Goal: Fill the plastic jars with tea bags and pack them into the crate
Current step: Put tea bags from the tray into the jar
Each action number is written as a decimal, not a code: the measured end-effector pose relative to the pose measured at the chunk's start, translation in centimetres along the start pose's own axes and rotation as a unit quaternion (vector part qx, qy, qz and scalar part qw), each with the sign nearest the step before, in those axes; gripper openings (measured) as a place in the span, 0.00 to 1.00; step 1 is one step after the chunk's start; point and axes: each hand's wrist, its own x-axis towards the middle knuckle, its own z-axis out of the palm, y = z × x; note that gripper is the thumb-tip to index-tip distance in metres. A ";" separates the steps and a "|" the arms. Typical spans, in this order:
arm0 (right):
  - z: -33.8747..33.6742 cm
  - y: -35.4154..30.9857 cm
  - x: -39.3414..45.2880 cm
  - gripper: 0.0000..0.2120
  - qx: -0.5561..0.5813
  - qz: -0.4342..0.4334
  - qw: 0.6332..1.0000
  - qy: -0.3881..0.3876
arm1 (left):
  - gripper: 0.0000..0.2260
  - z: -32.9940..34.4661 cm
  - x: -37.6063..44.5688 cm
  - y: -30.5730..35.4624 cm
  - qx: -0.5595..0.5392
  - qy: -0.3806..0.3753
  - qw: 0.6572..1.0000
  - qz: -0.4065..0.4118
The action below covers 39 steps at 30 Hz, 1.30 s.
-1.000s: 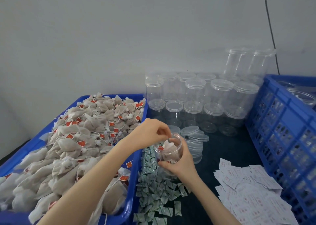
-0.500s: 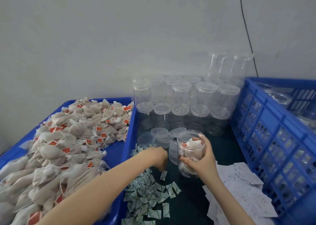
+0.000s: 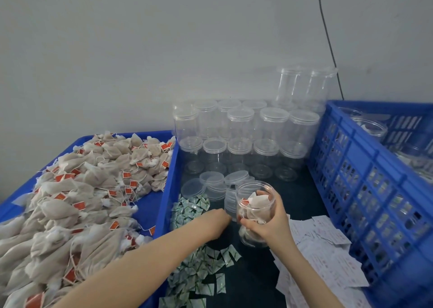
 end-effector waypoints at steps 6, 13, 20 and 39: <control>-0.1 0.2 -0.7 0.43 0.008 0.013 1.000 -0.008 | 0.15 -5.0 -0.9 -1.4 -0.121 0.184 0.975 -0.034; 0.8 -0.5 -1.8 0.40 0.006 0.019 0.999 -0.029 | 0.10 -11.1 -5.2 -0.3 -0.434 0.345 0.824 0.118; 0.3 -0.7 -1.9 0.43 0.021 0.016 1.000 -0.010 | 0.04 -9.7 -4.5 1.8 -0.278 0.241 0.920 0.135; -6.4 -0.4 -0.7 0.43 0.018 0.016 0.997 0.076 | 0.07 -9.2 3.2 4.0 -0.234 0.267 0.934 0.020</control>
